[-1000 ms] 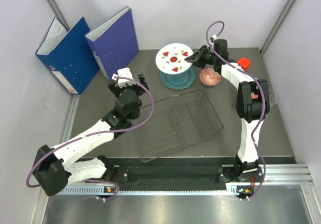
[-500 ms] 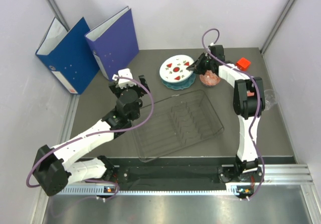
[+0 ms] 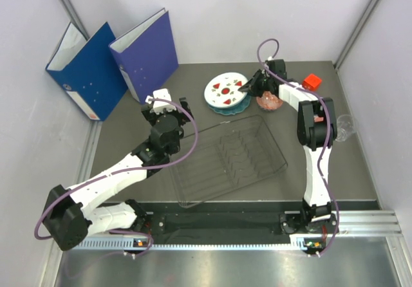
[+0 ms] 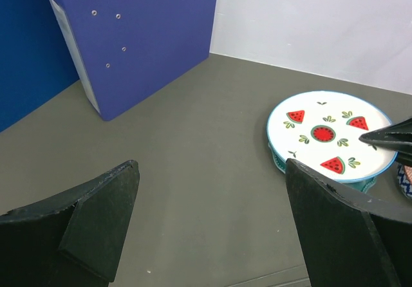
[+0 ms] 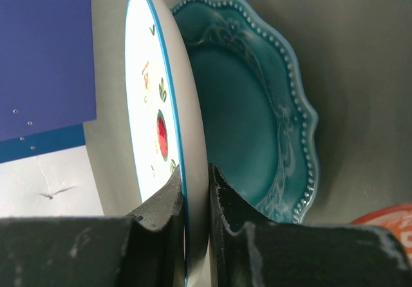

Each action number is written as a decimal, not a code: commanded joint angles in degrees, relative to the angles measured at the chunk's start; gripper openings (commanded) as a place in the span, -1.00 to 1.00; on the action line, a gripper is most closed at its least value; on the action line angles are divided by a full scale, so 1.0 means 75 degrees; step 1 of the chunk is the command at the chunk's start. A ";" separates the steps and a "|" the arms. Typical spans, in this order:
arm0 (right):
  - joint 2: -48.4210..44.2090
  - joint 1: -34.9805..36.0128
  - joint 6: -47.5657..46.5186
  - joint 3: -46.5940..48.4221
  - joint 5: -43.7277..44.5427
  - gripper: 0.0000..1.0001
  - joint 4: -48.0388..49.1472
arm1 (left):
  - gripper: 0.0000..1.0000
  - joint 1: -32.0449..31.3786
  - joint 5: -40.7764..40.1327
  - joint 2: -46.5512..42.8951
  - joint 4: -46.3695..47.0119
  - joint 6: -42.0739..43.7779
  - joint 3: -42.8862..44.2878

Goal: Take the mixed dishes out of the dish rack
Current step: Place the plate at the center of the board.

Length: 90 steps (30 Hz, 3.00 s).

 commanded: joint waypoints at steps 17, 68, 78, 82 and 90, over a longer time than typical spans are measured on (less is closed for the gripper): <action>-0.0287 0.0041 -0.0285 0.0304 0.0124 -0.29 -0.0054 | 0.98 0.0027 0.0159 0.0213 -0.0073 -0.0167 0.0065; -0.0509 0.0112 0.0311 -0.0244 -0.0716 -1.00 0.1313 | 0.98 -0.0020 0.0558 0.0530 -0.0108 -0.0424 0.0088; -0.0615 0.0170 0.0969 -0.0048 -0.1329 -1.00 0.2254 | 0.98 -0.0043 0.0604 0.0541 -0.0108 -0.0471 0.0065; -0.0546 0.0194 0.0981 0.0022 -0.1352 -1.00 0.2219 | 0.98 -0.0043 0.0628 0.0553 -0.0108 -0.0495 0.0065; -0.0241 0.0299 0.0957 0.0186 -0.1364 -1.00 0.2091 | 0.98 -0.0032 0.0640 0.0553 -0.0131 -0.0471 0.0088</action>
